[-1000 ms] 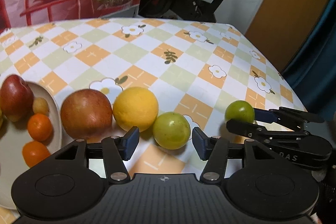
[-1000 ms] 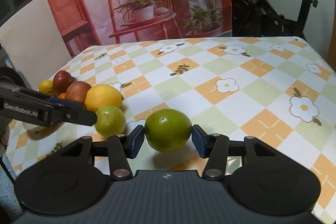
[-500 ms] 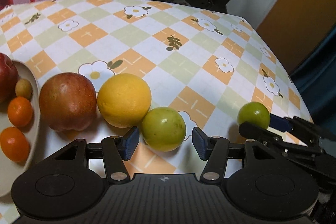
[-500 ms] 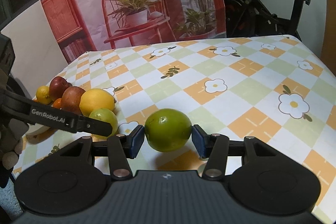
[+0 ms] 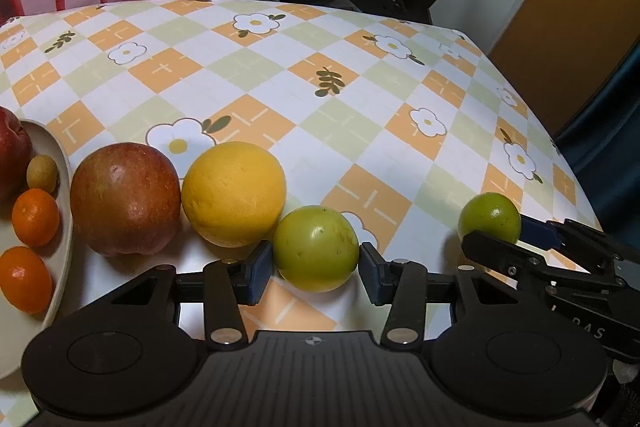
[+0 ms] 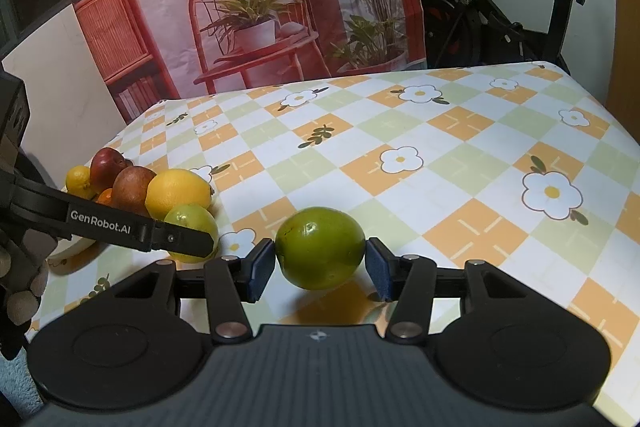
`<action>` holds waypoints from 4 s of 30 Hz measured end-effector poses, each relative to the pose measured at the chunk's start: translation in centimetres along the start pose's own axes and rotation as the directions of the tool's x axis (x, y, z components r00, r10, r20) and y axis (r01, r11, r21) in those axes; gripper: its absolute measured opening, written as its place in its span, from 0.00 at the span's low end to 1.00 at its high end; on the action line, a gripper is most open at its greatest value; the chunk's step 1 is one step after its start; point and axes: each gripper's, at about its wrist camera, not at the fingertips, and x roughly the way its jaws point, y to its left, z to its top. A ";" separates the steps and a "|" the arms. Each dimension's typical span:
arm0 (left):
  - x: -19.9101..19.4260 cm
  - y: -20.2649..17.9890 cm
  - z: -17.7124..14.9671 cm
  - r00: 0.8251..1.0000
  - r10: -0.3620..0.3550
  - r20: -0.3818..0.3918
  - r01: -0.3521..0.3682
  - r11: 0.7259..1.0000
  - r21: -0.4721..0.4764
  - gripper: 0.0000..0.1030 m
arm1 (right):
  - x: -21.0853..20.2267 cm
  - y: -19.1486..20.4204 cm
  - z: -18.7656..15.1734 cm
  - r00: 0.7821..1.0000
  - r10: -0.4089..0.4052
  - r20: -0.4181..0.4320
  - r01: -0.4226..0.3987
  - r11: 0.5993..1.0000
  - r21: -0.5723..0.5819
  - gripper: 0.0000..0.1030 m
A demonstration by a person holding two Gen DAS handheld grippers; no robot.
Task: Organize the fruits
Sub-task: 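Close the right gripper on a green fruit while the left gripper reaches another green fruit, then carry the green fruit in the right gripper over the plate while the left carries its green fruit, then lower both green fruits onto the beige plate and open both grippers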
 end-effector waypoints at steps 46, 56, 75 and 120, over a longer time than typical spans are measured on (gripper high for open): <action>-12.8 17.7 -2.8 0.959 0.219 0.178 -0.188 0.967 -0.174 0.48 | 9.4 21.8 4.2 0.954 0.264 -0.143 -0.300 0.849 -0.434 0.51; -12.3 19.4 -2.7 0.966 0.182 0.184 -0.150 0.973 -0.176 0.48 | 13.4 25.5 4.8 0.950 0.249 -0.191 -0.313 0.789 -0.529 0.51; -12.0 20.2 -2.6 0.972 0.165 0.168 -0.129 0.971 -0.203 0.48 | 14.0 25.0 4.4 0.943 0.259 -0.211 -0.332 0.799 -0.502 0.51; -11.9 20.5 -1.8 0.976 0.117 0.185 -0.070 0.968 -0.241 0.48 | 13.0 23.7 3.6 0.950 0.256 -0.179 -0.312 0.795 -0.520 0.51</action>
